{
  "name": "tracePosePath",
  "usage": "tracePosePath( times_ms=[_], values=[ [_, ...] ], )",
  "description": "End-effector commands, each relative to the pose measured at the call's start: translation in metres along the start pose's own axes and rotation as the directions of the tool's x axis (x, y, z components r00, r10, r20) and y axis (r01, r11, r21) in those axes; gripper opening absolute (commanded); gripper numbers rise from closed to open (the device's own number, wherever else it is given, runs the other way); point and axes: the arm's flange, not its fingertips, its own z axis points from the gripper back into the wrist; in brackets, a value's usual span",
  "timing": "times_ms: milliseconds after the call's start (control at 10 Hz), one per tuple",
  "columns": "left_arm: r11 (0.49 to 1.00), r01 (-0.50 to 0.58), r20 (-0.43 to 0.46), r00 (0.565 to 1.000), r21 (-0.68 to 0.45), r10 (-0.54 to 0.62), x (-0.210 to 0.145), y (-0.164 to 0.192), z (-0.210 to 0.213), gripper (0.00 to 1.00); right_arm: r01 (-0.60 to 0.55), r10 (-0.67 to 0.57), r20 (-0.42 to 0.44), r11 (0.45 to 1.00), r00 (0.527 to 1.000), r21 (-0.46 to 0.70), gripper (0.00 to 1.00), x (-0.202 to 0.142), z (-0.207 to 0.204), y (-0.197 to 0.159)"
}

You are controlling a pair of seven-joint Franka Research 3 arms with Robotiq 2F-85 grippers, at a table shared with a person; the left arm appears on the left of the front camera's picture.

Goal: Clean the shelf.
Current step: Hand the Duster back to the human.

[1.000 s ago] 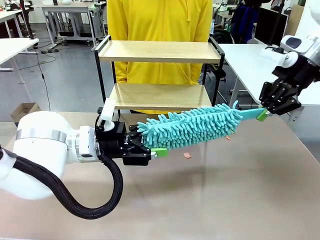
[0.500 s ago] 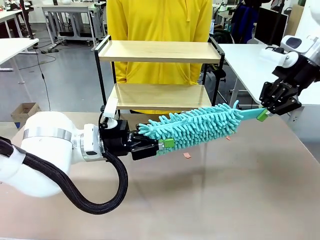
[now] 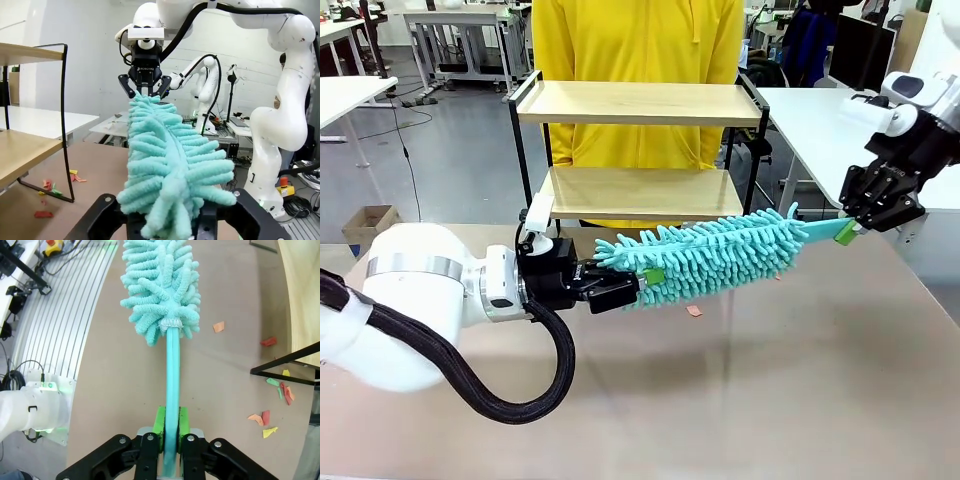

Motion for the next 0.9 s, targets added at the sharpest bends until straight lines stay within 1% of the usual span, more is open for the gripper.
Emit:
tracePosePath(
  times_ms=[0,100,200,300,400,500,600,800],
  values=[
    [1.000,-0.006,0.015,1.000,-0.025,0.006,0.003,-0.003,-0.002,0.00,0.006,-0.006,0.008,1.000,1.000,-0.026,0.13,0.004,0.003,-0.001],
    [1.000,-0.019,0.035,0.999,-0.012,0.020,0.004,0.000,0.002,0.00,0.006,-0.006,0.008,1.000,1.000,-0.026,0.13,0.004,0.003,-0.001],
    [0.998,-0.061,0.045,0.997,-0.029,0.062,0.004,0.005,0.005,0.00,0.006,-0.006,0.008,1.000,1.000,-0.026,0.13,0.004,0.003,-0.001],
    [1.000,-0.001,0.003,1.000,0.008,0.001,0.001,0.002,0.003,0.00,0.006,-0.006,0.008,1.000,1.000,-0.026,0.13,0.004,0.003,-0.001],
    [1.000,-0.001,0.003,1.000,0.008,0.001,0.001,0.002,0.003,0.00,-0.004,0.004,0.000,1.000,1.000,0.002,0.71,0.002,-0.001,0.000],
    [1.000,-0.001,0.003,1.000,0.008,0.001,0.001,0.002,0.003,0.00,-0.001,0.002,0.005,1.000,1.000,-0.009,0.72,0.004,0.007,0.004],
    [1.000,-0.001,0.003,1.000,0.008,0.001,0.001,0.002,0.003,0.00,0.010,-0.010,0.049,1.000,0.999,-0.004,1.00,0.007,0.018,0.010],
    [1.000,-0.001,0.003,1.000,0.008,0.001,0.001,0.002,0.003,0.00,0.027,-0.027,0.130,1.000,0.991,-0.001,1.00,0.007,0.038,0.018]
  ],
)
